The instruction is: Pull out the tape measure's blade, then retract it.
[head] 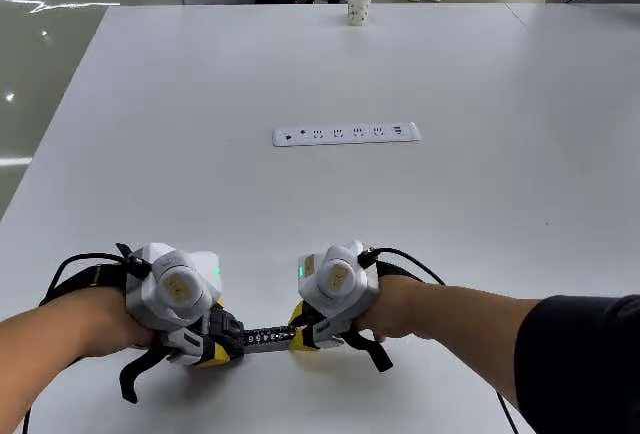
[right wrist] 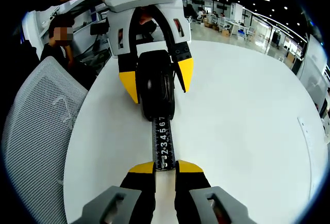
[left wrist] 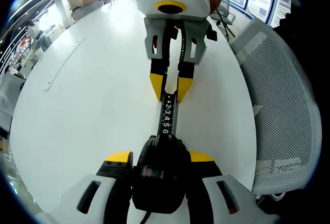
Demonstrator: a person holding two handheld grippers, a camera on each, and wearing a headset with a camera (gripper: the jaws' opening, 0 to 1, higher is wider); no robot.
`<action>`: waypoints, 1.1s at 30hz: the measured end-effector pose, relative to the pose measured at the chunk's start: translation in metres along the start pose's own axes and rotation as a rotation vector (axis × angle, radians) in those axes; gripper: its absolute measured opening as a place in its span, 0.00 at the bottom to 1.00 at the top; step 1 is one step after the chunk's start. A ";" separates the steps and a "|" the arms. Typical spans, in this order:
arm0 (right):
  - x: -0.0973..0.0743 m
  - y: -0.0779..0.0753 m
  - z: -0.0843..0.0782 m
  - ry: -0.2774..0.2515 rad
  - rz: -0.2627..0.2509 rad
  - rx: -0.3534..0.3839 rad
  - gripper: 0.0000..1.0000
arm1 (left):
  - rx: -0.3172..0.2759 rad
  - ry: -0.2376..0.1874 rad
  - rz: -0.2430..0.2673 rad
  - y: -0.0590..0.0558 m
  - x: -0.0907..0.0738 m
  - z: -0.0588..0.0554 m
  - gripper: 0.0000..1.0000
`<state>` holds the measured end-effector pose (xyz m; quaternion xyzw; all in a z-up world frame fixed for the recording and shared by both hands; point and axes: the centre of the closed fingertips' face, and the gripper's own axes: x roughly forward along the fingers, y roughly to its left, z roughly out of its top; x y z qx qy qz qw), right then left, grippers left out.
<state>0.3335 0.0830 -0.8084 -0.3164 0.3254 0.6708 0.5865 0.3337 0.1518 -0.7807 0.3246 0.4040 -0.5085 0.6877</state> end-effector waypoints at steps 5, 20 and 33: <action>-0.002 -0.001 -0.003 -0.002 -0.002 0.009 0.09 | -0.003 0.002 0.000 0.000 0.000 0.000 0.36; -0.008 -0.001 -0.012 0.010 -0.010 0.017 0.09 | -0.009 0.003 -0.001 0.001 0.001 0.000 0.36; -0.015 0.000 -0.019 0.013 -0.017 0.021 0.09 | -0.008 0.005 0.000 0.000 0.001 0.000 0.36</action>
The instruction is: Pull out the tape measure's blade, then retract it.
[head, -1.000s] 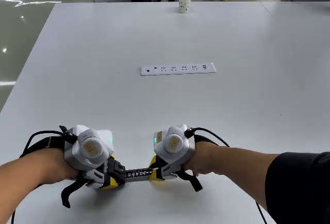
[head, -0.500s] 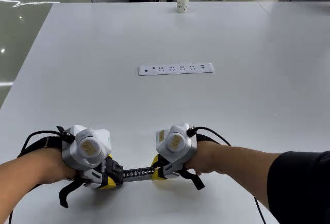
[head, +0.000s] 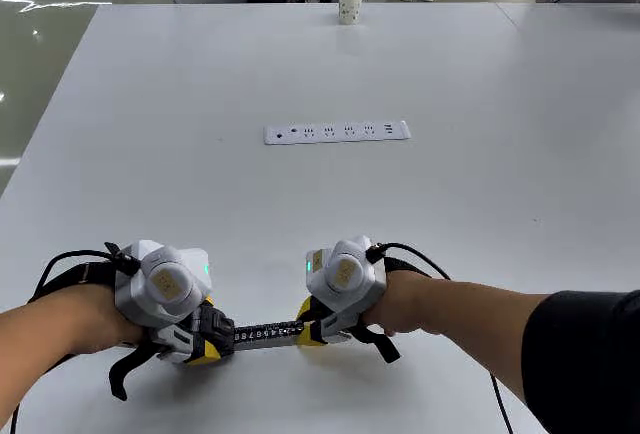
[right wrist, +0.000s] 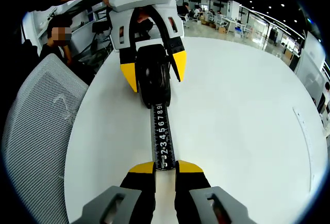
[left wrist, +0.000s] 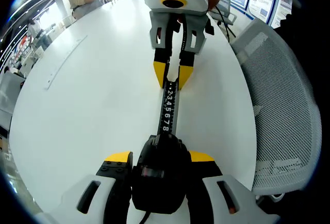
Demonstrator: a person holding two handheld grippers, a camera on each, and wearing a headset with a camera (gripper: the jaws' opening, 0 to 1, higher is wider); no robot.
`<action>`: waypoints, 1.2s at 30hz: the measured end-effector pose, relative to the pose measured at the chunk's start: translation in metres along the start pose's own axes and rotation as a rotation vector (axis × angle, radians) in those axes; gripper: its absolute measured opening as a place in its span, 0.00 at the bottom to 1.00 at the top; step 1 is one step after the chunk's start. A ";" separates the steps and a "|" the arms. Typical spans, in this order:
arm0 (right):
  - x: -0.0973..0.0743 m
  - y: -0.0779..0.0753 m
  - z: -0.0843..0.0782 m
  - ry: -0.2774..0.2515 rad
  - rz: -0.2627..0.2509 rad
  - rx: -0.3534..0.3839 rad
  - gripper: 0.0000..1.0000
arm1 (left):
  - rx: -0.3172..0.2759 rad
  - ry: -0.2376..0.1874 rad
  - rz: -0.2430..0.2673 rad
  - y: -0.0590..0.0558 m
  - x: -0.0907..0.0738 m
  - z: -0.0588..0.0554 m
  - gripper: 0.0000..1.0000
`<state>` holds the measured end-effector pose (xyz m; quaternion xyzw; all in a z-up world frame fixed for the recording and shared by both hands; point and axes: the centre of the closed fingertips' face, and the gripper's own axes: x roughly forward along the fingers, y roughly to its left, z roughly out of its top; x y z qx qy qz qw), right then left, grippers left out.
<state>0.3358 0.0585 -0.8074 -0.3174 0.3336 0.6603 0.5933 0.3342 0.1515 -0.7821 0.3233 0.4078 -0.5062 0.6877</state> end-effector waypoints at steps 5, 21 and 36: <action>-0.001 0.000 -0.003 0.007 0.001 0.002 0.09 | 0.000 0.001 0.000 0.000 0.000 0.000 0.36; -0.007 -0.001 -0.010 0.007 0.002 0.014 0.09 | -0.002 0.001 0.002 0.001 0.000 0.000 0.36; -0.011 -0.002 -0.015 0.008 -0.005 0.027 0.09 | -0.002 0.000 0.003 0.000 0.000 0.000 0.36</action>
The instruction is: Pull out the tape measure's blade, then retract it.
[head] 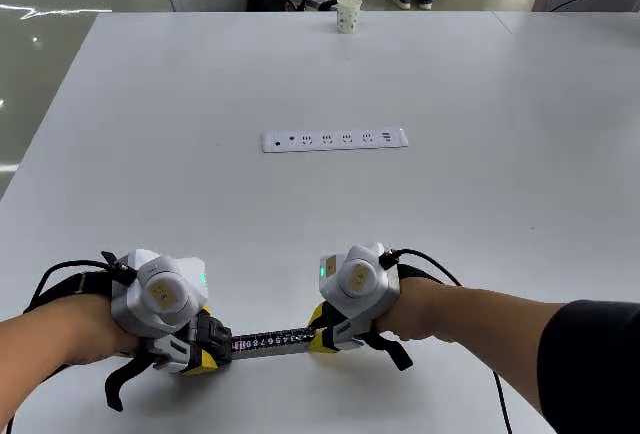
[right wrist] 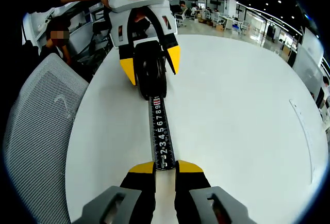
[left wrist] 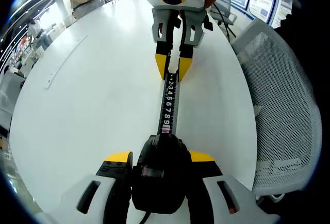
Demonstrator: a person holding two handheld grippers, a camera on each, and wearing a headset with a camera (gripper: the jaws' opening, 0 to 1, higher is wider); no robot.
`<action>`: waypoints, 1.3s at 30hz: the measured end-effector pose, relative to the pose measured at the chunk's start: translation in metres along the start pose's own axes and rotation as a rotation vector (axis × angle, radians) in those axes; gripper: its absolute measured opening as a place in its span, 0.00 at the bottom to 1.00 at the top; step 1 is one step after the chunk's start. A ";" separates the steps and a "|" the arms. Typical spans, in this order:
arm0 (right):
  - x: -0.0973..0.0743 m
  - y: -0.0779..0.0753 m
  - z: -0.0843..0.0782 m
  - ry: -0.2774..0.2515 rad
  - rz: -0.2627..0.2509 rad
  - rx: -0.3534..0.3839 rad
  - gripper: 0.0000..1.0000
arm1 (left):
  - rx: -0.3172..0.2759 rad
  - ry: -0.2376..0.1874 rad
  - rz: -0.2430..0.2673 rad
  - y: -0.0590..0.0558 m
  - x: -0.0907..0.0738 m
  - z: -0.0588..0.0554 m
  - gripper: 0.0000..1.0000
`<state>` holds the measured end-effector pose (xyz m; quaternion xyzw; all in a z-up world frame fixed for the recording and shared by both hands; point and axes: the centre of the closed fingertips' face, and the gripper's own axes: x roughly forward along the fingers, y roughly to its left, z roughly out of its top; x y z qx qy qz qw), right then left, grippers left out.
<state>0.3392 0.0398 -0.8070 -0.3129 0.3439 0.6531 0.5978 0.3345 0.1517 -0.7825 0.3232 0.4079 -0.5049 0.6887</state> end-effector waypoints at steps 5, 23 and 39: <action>-0.002 -0.001 -0.002 0.003 -0.001 0.001 0.09 | 0.000 0.000 0.000 0.000 0.000 0.000 0.36; -0.006 -0.002 -0.009 0.009 0.000 0.008 0.09 | -0.002 0.002 0.002 0.000 0.000 0.000 0.36; -0.010 -0.003 -0.015 0.010 0.000 0.022 0.09 | -0.003 0.004 0.005 0.000 0.000 0.000 0.36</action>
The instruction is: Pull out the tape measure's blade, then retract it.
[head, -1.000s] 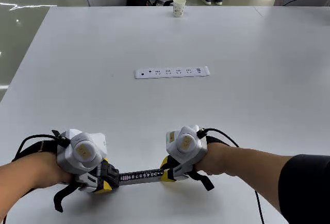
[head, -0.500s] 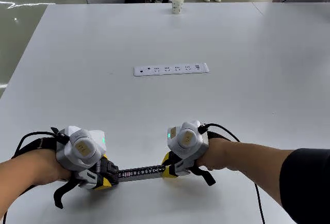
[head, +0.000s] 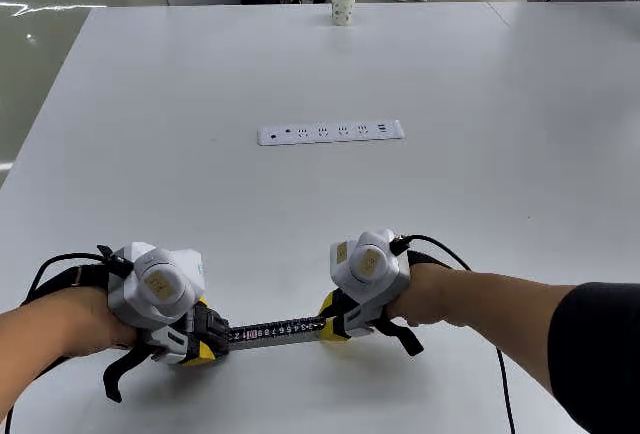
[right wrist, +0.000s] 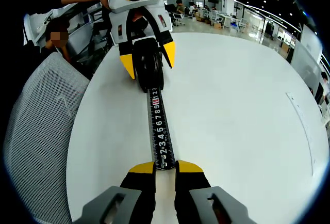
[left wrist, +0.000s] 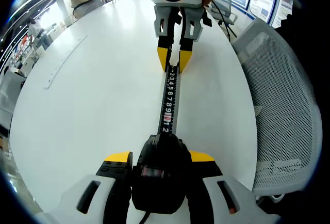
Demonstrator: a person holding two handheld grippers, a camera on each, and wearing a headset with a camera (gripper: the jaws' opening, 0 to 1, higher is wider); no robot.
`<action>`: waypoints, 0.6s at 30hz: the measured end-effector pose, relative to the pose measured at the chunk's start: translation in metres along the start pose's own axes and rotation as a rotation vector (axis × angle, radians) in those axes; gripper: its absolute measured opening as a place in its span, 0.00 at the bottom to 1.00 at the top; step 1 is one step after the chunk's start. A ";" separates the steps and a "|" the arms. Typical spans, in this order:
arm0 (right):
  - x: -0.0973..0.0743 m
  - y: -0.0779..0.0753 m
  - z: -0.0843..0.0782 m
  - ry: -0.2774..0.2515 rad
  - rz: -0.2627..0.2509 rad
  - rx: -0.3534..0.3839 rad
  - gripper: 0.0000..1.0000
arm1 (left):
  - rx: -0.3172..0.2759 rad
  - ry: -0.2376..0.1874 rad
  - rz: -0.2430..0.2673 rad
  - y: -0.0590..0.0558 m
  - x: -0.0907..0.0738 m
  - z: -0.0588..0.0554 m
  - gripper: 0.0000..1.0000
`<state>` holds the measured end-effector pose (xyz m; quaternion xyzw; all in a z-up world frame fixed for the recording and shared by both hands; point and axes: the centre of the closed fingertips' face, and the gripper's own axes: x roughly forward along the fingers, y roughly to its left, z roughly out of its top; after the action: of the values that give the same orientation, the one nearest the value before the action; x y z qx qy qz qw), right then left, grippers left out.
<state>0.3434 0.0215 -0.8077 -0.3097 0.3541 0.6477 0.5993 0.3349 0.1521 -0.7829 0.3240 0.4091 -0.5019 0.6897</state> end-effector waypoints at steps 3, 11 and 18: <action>-0.001 -0.001 -0.001 0.001 -0.001 0.002 0.09 | 0.000 0.001 0.000 0.000 0.000 0.000 0.36; -0.001 -0.001 -0.003 0.002 -0.002 0.005 0.09 | 0.000 0.000 0.000 0.000 0.000 0.000 0.36; -0.001 -0.001 -0.003 0.001 -0.002 0.001 0.09 | -0.001 -0.003 -0.001 0.000 0.000 0.000 0.36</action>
<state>0.3449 0.0183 -0.8087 -0.3101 0.3543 0.6469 0.5999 0.3350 0.1520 -0.7831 0.3226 0.4086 -0.5025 0.6903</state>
